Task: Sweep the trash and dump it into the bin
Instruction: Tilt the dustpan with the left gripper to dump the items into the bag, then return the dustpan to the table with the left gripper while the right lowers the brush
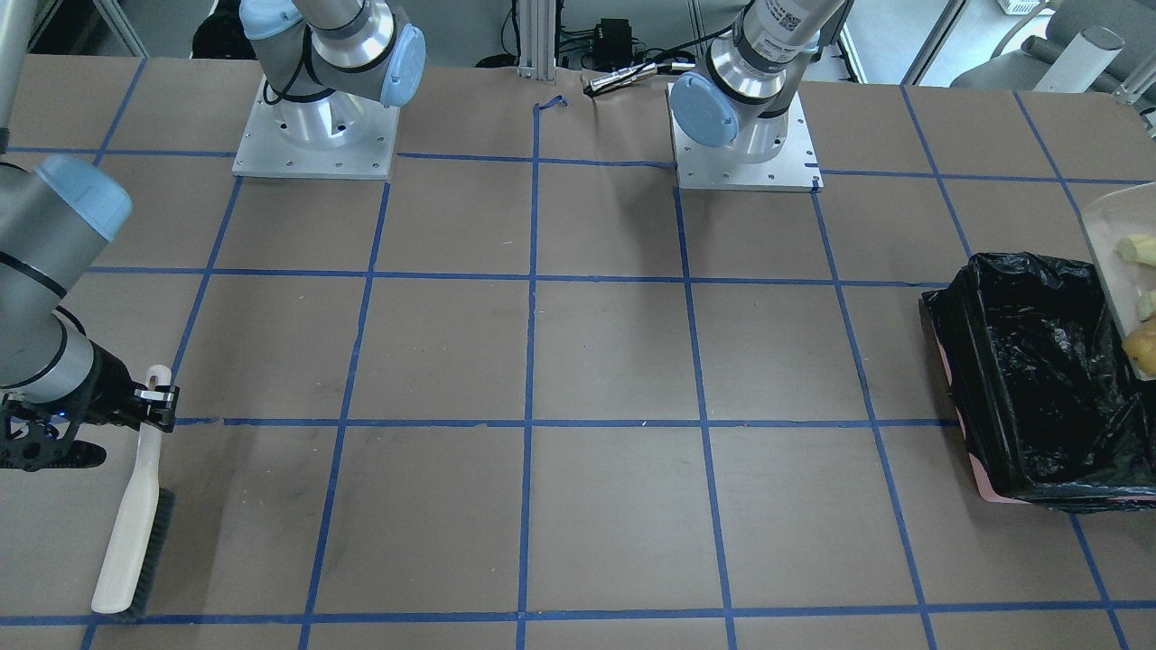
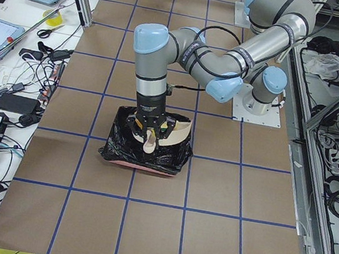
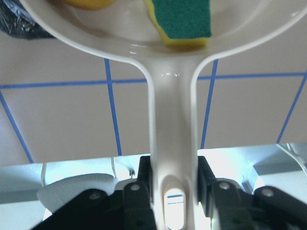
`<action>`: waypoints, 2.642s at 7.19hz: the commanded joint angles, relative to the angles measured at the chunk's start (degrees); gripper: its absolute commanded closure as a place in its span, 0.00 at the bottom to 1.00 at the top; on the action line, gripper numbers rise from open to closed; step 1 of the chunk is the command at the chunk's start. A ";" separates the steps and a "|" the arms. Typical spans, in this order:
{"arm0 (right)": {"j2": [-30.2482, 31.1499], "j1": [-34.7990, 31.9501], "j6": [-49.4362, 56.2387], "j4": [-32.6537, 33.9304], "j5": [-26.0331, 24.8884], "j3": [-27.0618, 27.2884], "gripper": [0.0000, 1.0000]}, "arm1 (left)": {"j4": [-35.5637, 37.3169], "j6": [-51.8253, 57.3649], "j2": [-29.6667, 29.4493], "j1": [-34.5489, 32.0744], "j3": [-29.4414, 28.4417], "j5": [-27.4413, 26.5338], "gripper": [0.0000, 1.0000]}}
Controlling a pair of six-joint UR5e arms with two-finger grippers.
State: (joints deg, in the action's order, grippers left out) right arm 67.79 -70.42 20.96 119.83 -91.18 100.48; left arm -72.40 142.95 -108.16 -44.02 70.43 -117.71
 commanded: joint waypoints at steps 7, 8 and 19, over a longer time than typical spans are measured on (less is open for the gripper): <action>-0.55 0.72 -0.21 0.14 -0.58 0.06 1.00 | 9.65 9.27 -0.21 -9.06 2.70 -15.01 1.00; -0.81 0.72 -0.13 0.14 -0.49 0.06 1.00 | 9.65 9.27 -0.38 -10.37 2.26 -11.87 1.00; 10.23 0.29 -0.65 -8.78 -2.86 -5.72 0.00 | 5.42 -37.62 -11.80 -35.68 12.36 23.58 1.00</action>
State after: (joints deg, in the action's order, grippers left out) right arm 74.30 -69.87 20.54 114.94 -93.98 96.52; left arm -67.67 111.00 -117.94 -78.25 81.91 -95.42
